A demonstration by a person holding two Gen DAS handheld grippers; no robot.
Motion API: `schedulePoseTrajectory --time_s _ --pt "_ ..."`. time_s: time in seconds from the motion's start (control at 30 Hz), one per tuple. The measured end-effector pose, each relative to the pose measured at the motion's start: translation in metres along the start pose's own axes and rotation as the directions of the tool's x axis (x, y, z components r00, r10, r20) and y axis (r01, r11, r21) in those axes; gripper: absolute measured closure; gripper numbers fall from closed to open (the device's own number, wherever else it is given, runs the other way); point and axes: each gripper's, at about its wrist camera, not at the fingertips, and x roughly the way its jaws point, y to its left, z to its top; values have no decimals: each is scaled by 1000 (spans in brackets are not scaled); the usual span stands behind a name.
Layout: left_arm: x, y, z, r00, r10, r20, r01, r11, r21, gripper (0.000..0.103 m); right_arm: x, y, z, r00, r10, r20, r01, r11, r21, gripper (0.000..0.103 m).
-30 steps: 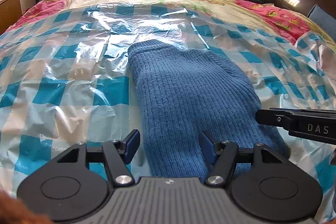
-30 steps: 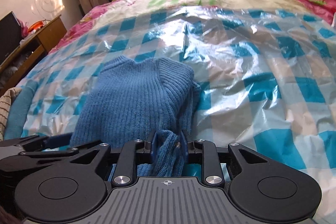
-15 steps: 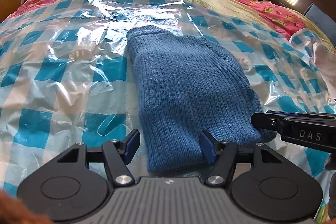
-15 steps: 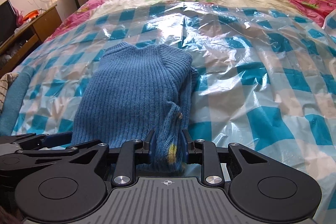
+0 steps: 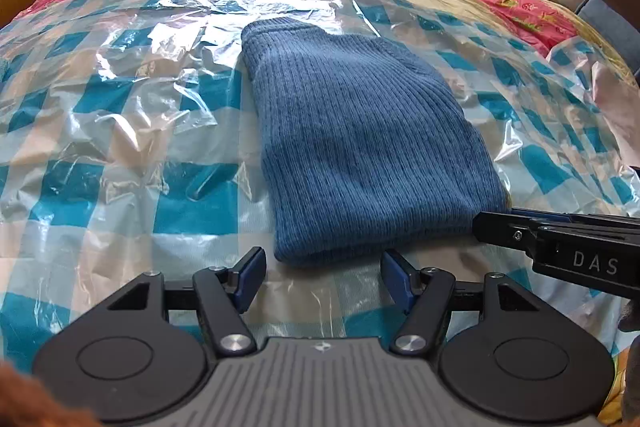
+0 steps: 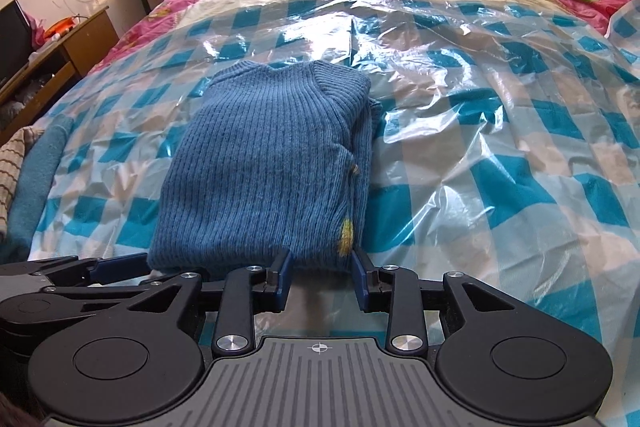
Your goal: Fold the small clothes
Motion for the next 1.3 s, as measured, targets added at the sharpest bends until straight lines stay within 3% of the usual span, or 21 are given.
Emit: schedulePoseTrajectory --time_s 0.37,1.3 --pt "-8 -2 -11 1000 30 -5 -30 1000 5 35 -7 3 -23 1000 10 -22 -10 1000 14 70" --pt "-17 -5 -22 989 148 -3 -148 989 22 13 -9 9 -44 999 -24 -33 25 999 26 52"
